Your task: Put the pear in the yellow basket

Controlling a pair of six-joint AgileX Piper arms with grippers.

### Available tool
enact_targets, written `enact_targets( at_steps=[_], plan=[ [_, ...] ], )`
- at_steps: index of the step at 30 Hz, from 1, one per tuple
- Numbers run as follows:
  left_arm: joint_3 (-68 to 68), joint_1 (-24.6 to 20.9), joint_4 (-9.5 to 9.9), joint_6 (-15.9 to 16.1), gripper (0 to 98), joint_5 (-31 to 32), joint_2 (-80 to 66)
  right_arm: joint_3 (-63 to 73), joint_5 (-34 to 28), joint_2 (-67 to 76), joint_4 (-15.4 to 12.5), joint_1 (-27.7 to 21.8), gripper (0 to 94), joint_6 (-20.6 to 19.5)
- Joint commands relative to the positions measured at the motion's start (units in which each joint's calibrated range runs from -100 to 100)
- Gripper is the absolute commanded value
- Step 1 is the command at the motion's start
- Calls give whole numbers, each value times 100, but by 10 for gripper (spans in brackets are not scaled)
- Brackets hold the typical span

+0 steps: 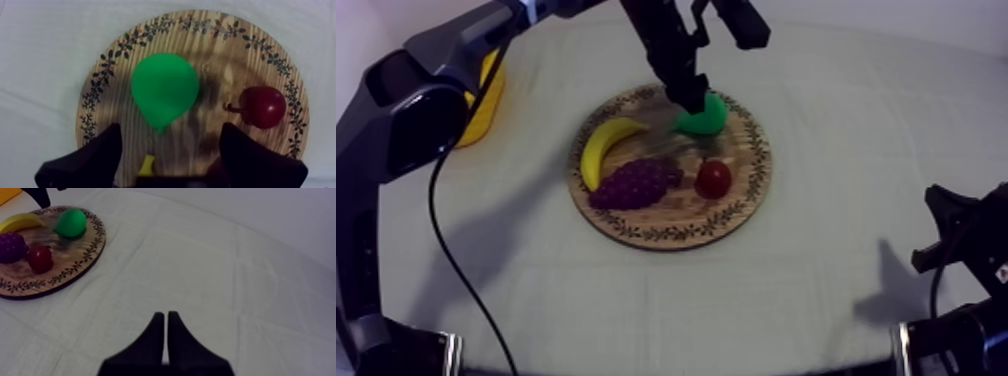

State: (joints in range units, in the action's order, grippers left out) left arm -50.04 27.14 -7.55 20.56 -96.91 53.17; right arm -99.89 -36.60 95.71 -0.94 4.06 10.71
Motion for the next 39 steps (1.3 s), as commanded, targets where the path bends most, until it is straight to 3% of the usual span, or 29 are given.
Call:
enact_targets(
  at_steps=[1,18,33,39],
  plan=[
    [-127,10,-22,7,734,-2,147,0,-1,4,-1,0,4,-4],
    [-1536,66,-140,-59,752,-176,1372,0,-1,4,-1,0,4,-4],
    [-2011,78,-131,-319,487,-196,1916,0,-1,4,-1,7,4,-4],
    [-1867,105,-111,-348,449,-171,1837,0,-1,4,-1,7,4,-4]
  ],
)
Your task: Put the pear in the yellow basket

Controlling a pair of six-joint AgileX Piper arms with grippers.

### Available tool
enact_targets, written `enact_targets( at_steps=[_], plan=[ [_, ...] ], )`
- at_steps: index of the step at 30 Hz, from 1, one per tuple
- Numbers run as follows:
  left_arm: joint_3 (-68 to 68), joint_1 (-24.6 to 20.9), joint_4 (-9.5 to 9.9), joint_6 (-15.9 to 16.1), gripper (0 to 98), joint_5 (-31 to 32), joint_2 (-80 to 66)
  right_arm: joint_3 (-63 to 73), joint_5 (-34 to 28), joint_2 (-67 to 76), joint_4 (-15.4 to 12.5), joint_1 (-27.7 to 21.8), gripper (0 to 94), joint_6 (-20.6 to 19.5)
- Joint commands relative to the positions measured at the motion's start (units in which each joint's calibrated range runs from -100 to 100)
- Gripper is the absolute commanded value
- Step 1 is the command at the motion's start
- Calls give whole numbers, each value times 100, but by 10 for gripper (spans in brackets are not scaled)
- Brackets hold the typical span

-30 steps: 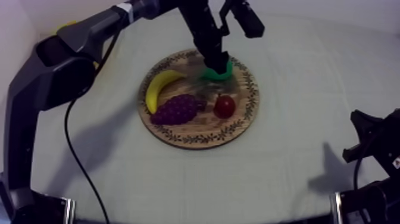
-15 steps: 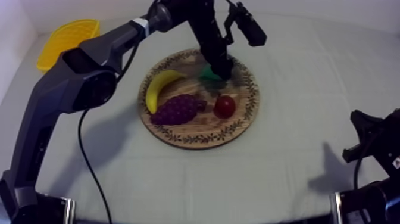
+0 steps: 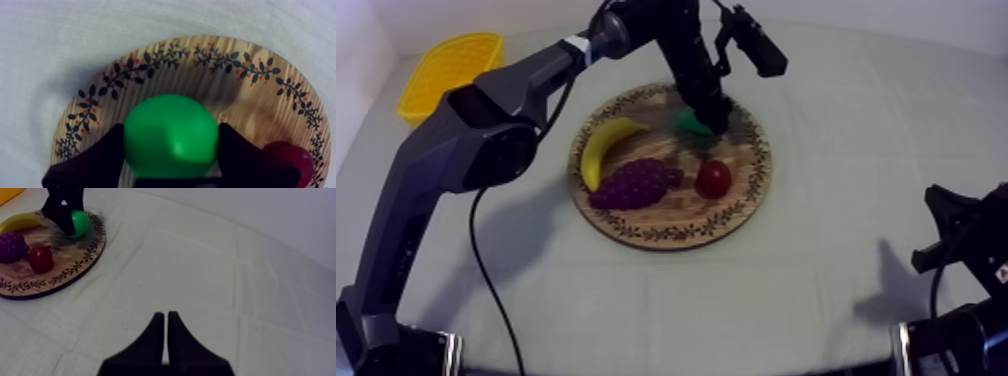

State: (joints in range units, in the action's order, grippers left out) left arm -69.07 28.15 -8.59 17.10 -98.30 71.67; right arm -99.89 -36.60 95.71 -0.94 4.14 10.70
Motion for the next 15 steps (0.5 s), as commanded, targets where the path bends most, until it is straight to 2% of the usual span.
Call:
enact_targets(
  at_steps=[1,15],
  plan=[
    [88,11,0,-3,445,-11,-53,0,-1,4,-1,-1,4,-3],
    [746,83,87,-39,437,99,-987,0,-1,4,-1,-1,4,-3]
  ],
)
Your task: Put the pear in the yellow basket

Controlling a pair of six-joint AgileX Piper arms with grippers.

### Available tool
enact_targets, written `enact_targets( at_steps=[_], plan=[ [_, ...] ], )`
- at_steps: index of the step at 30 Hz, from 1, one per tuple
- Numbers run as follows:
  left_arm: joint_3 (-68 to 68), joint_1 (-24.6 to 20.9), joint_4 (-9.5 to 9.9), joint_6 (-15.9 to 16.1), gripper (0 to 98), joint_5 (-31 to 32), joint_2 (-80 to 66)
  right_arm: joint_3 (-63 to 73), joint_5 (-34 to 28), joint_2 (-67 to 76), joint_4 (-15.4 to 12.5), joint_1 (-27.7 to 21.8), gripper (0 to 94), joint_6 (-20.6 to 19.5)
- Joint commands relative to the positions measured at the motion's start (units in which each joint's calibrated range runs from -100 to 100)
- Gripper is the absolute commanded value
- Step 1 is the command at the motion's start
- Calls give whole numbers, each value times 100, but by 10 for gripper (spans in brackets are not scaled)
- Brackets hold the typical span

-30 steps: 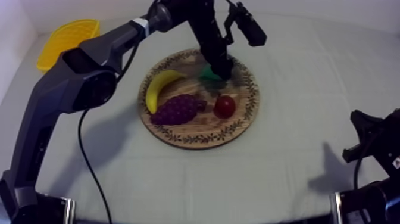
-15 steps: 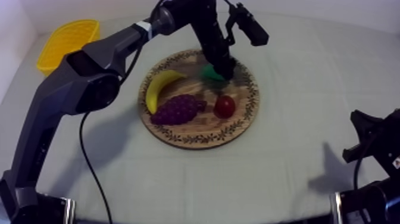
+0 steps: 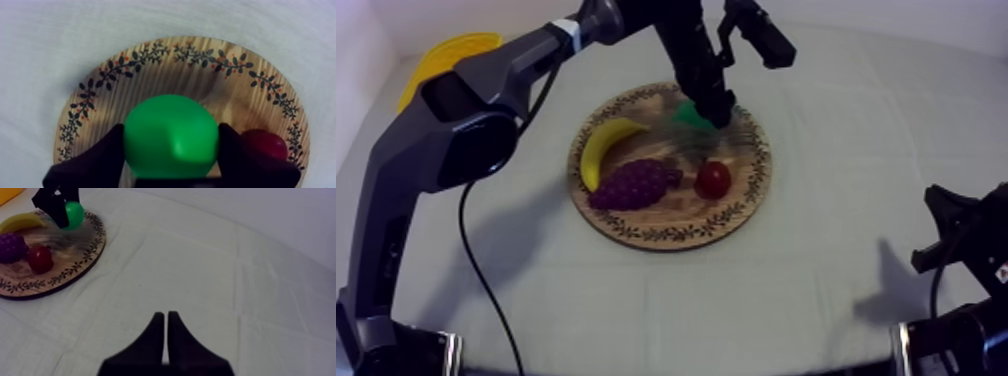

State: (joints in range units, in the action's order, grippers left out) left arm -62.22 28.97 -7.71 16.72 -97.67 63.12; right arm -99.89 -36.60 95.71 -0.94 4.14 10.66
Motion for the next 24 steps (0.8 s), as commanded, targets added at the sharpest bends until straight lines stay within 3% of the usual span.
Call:
enact_targets(
  at_steps=[1,24],
  plan=[
    [132,1,-1,-1,438,53,-224,0,-1,4,-1,-1,4,1],
    [2324,-81,265,-118,454,186,-2789,0,-1,4,-1,-1,4,1]
  ],
)
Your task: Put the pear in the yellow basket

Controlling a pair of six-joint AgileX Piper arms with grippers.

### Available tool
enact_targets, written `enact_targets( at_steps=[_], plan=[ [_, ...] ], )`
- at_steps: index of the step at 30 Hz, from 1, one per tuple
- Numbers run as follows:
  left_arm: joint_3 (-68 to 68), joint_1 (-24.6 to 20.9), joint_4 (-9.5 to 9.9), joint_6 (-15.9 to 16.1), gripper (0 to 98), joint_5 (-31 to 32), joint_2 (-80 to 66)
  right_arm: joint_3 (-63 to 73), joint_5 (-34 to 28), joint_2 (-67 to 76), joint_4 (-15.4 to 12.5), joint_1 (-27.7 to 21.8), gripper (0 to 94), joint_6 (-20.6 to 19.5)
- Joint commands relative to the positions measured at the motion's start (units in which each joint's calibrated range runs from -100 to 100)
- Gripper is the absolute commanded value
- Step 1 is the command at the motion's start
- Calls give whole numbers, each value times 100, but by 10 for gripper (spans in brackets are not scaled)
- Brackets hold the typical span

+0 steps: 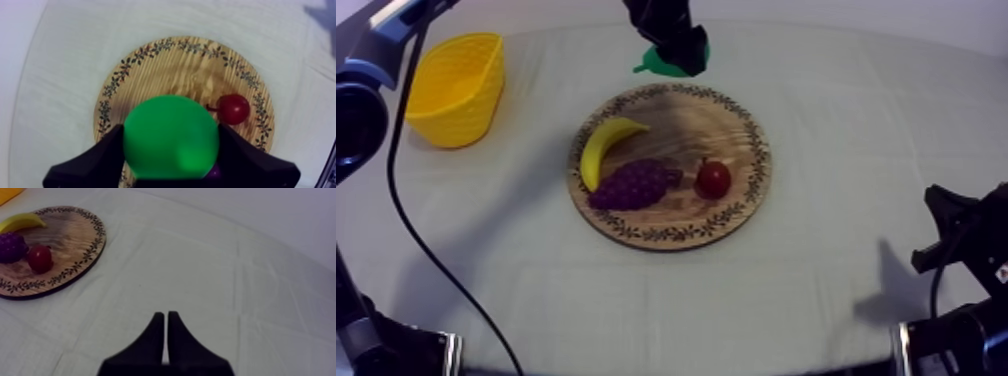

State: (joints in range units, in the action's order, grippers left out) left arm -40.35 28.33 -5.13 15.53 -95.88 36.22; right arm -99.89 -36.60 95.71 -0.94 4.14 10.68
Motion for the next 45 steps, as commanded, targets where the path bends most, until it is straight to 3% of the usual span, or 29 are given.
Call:
enact_targets(
  at_steps=[1,9,18,33,45],
  plan=[
    [248,-44,23,2,454,45,-169,0,-1,4,-1,-1,4,-1],
    [1222,-474,190,23,459,333,-717,0,-1,4,-1,-1,4,-1],
    [1851,-1285,253,124,455,387,-1153,0,-1,4,-1,-1,4,-1],
    [2071,-2591,441,355,446,437,-1410,0,-1,4,-1,-1,4,-1],
    [2031,-3298,493,369,452,438,-1372,0,-1,4,-1,-1,4,-1]
  ],
)
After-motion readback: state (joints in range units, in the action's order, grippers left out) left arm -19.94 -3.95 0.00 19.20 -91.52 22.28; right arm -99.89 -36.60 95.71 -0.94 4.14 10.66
